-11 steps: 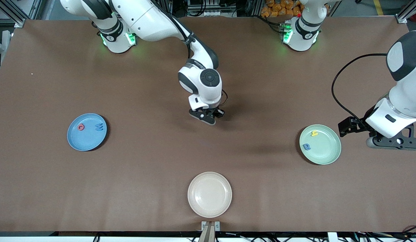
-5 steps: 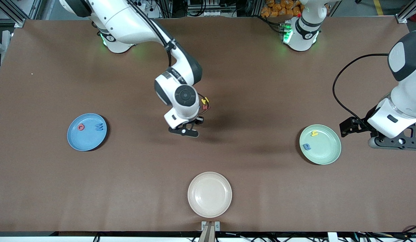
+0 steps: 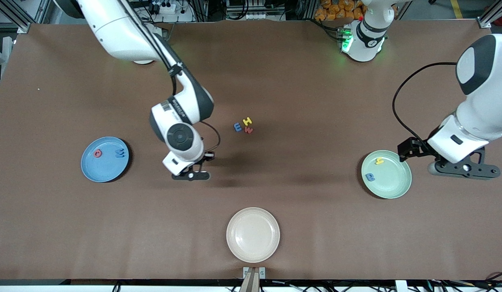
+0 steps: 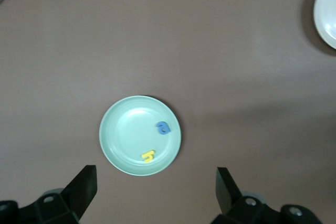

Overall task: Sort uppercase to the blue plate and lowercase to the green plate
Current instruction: 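Drop the R into the blue plate while the left gripper leaves green plate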

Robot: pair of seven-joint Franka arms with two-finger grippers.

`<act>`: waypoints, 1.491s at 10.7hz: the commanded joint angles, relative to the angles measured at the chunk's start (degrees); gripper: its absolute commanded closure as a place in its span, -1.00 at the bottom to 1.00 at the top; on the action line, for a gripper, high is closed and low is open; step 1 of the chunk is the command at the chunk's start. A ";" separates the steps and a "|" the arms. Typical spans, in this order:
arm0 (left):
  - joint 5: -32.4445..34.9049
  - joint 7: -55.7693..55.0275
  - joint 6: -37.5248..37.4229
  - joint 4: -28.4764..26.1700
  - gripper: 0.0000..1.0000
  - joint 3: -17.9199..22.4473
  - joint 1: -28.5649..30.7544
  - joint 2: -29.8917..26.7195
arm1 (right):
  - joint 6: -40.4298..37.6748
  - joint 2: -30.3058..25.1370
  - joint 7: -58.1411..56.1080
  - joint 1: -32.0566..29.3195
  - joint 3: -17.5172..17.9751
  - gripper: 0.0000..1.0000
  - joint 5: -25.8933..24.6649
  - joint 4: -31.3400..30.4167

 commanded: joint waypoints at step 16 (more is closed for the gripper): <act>2.35 -29.12 -5.84 -2.63 -1.00 -16.25 -7.15 2.73 | 18.27 -13.77 -62.04 -17.65 -16.83 0.42 6.04 -32.04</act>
